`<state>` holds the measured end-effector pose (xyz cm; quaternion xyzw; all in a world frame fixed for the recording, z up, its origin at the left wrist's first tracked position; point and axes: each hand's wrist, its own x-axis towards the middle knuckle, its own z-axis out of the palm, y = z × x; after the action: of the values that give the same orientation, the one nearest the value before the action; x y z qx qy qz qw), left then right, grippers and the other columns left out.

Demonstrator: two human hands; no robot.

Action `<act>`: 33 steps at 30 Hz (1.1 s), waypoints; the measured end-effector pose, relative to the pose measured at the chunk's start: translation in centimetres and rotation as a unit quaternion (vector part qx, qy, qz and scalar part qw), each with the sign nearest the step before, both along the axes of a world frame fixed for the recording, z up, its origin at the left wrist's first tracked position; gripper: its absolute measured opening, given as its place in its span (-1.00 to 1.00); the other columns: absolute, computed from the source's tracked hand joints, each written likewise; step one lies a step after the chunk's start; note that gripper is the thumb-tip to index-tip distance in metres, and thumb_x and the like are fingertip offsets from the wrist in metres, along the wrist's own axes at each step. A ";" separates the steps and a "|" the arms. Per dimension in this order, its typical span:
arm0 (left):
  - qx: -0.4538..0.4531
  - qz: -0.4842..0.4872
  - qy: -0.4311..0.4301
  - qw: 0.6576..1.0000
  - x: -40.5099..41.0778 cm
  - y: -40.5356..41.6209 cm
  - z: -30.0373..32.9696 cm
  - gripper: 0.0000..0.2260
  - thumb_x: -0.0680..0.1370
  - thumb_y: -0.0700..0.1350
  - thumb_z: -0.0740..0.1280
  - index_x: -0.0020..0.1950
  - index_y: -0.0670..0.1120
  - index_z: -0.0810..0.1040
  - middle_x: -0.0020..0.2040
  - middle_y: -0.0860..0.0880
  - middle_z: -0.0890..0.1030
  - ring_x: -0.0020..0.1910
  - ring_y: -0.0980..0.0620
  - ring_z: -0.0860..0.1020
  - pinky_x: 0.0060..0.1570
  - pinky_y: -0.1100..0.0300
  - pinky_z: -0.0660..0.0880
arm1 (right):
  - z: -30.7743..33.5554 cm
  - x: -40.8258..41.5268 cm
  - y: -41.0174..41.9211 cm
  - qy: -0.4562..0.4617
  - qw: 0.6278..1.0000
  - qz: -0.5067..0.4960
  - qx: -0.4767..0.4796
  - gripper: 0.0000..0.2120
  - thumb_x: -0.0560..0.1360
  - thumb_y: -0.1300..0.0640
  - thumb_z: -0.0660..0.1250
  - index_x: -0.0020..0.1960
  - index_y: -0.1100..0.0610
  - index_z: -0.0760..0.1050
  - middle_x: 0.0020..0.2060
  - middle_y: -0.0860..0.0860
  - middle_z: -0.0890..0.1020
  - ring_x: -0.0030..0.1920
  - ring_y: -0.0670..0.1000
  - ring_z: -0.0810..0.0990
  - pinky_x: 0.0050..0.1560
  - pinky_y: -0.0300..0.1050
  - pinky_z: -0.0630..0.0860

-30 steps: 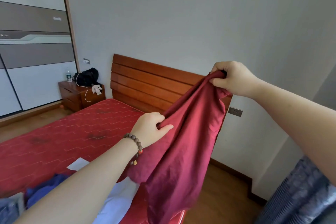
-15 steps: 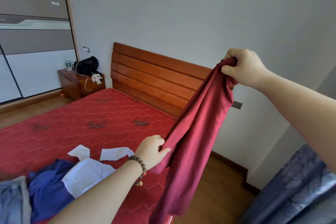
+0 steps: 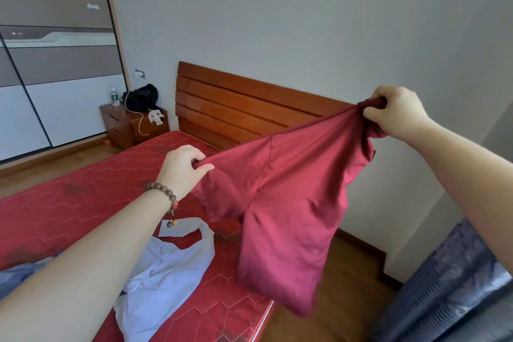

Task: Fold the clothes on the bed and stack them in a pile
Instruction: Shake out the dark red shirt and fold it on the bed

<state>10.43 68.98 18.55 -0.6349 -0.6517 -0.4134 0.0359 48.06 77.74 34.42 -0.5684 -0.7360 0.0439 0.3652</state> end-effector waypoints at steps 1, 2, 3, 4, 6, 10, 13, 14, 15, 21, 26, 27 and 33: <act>-0.008 0.006 -0.008 1.000 0.4 -0.1 -0.2 -0.82 0.41 -0.11 0.53 -0.27 -0.01 0.54 -0.28 0.11 0.50 -0.28 0.13 0.46 -0.22 0.22 0.43 | -0.3 0.3 0.2 -0.007 1.000 -0.001 -0.008 -0.97 0.42 0.29 0.33 -0.14 0.21 0.50 -0.23 0.25 0.62 -0.32 0.21 0.57 -0.07 0.06 0.59; -0.012 0.011 -0.020 1.000 0.8 -0.2 -0.5 -0.80 0.41 -0.12 0.52 -0.23 0.00 0.50 -0.29 0.12 0.49 -0.29 0.15 0.45 -0.23 0.24 0.43 | -0.6 0.6 0.4 -0.002 1.000 0.003 -0.019 -0.96 0.41 0.29 0.33 -0.13 0.23 0.50 -0.21 0.27 0.63 -0.34 0.21 0.56 -0.05 0.09 0.59; -0.013 0.014 -0.033 0.999 1.2 -0.3 -0.8 -0.79 0.42 -0.12 0.52 -0.19 -0.01 0.48 -0.29 0.13 0.48 -0.29 0.18 0.45 -0.25 0.30 0.40 | -0.8 1.1 0.7 0.011 0.999 0.009 -0.030 -0.95 0.41 0.30 0.33 -0.12 0.25 0.50 -0.19 0.30 0.63 -0.33 0.21 0.57 -0.02 0.14 0.60; -0.016 0.014 -0.044 0.999 1.4 -0.4 -1.0 -0.79 0.42 -0.12 0.52 -0.12 -0.02 0.49 -0.27 0.13 0.49 -0.27 0.20 0.46 -0.24 0.33 0.37 | -1.1 1.6 0.9 0.024 0.999 0.015 -0.040 -0.94 0.41 0.31 0.32 -0.11 0.25 0.51 -0.17 0.32 0.63 -0.31 0.22 0.59 -0.01 0.19 0.60; -0.033 0.008 -0.047 0.998 1.8 -0.5 -1.3 -0.78 0.43 -0.12 0.52 0.02 -0.05 0.56 -0.21 0.09 0.52 -0.21 0.11 0.50 -0.14 0.29 0.39 | -1.7 2.4 1.1 0.045 0.997 0.029 -0.047 -0.91 0.42 0.35 0.32 -0.11 0.21 0.51 -0.15 0.29 0.64 -0.27 0.24 0.62 -0.03 0.22 0.61; -0.073 -0.018 -0.023 0.997 2.2 -1.2 -1.6 -0.90 0.44 -0.12 0.50 -0.11 -0.11 0.66 -0.26 0.06 0.57 -0.26 0.07 0.51 -0.18 0.19 0.41 | -3.1 3.9 1.7 0.046 0.996 0.064 -0.040 -0.74 0.43 0.36 0.39 0.07 0.12 0.56 -0.05 0.01 0.61 -0.15 0.03 0.56 -0.10 -0.18 0.53; -0.114 -0.047 -0.046 0.991 2.0 -2.1 -2.0 -0.90 0.47 -0.10 0.47 -0.17 -0.11 0.63 -0.28 0.03 0.62 -0.26 0.07 0.56 -0.21 0.16 0.44 | -3.7 4.7 2.6 0.070 0.988 0.099 -0.095 -0.76 0.45 0.33 0.43 0.02 0.04 0.62 -0.12 0.02 0.63 -0.27 -0.01 0.59 -0.38 -0.37 0.54; -0.132 -0.053 -0.054 0.988 1.9 -2.3 -2.1 -0.90 0.49 -0.09 0.45 -0.16 -0.11 0.63 -0.26 0.00 0.64 -0.23 0.03 0.59 -0.18 0.11 0.49 | -3.8 4.8 2.9 0.069 0.986 0.109 -0.109 -0.77 0.45 0.31 0.43 -0.02 0.01 0.63 -0.16 0.00 0.64 -0.30 -0.05 0.60 -0.40 -0.35 0.56; -0.148 -0.056 -0.062 0.985 1.8 -2.5 -2.1 -0.90 0.50 -0.08 0.44 -0.16 -0.10 0.64 -0.25 -0.02 0.65 -0.22 0.00 0.61 -0.15 0.07 0.52 | -3.8 4.8 3.2 0.062 0.984 0.118 -0.116 -0.79 0.46 0.29 0.44 -0.04 -0.01 0.64 -0.18 -0.02 0.65 -0.34 -0.11 0.61 -0.39 -0.33 0.58; -0.151 -0.038 -0.142 0.978 0.5 -2.4 -2.5 -0.81 0.55 0.00 0.37 -0.22 -0.04 0.64 -0.31 -0.11 0.66 -0.27 -0.11 0.61 -0.20 0.02 0.54 | -3.2 2.7 7.5 0.033 0.979 0.157 -0.129 -0.84 0.49 0.27 0.41 0.01 0.06 0.64 -0.14 0.02 0.65 -0.24 -0.10 0.59 -0.26 -0.35 0.58; -0.150 -0.013 -0.181 0.972 -1.2 0.7 -4.9 -0.81 0.56 -0.03 0.35 -0.19 -0.07 0.64 -0.28 -0.13 0.66 -0.23 -0.14 0.62 -0.14 0.00 0.55 | -4.9 -1.7 13.6 -0.018 0.976 0.176 -0.128 -0.86 0.49 0.28 0.41 0.01 0.10 0.63 -0.11 0.02 0.64 -0.18 -0.06 0.57 -0.28 -0.53 0.47; -0.157 -0.004 -0.185 0.970 -1.6 1.7 -6.0 -0.82 0.56 -0.05 0.36 -0.19 -0.08 0.64 -0.28 -0.12 0.66 -0.23 -0.12 0.62 -0.13 0.03 0.54 | -5.9 -2.8 15.2 -0.034 0.973 0.182 -0.136 -0.87 0.49 0.27 0.40 -0.01 0.08 0.63 -0.09 -0.01 0.63 -0.19 -0.11 0.57 -0.26 -0.51 0.48; -0.231 0.040 -0.167 0.958 -3.9 10.9 -15.6 -0.83 0.54 -0.11 0.39 -0.21 -0.16 0.60 -0.29 -0.09 0.63 -0.22 -0.09 0.58 -0.12 0.06 0.46 | -17.1 -9.0 27.3 -0.156 0.958 0.160 -0.180 -0.90 0.50 0.23 0.40 0.00 0.12 0.63 0.06 0.04 0.62 0.06 0.00 0.51 0.09 -0.17 0.36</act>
<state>6.58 79.92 2.97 -0.5210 -0.7511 -0.3500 -0.2046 39.04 105.01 17.31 -0.4989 -0.8452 0.1445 0.1260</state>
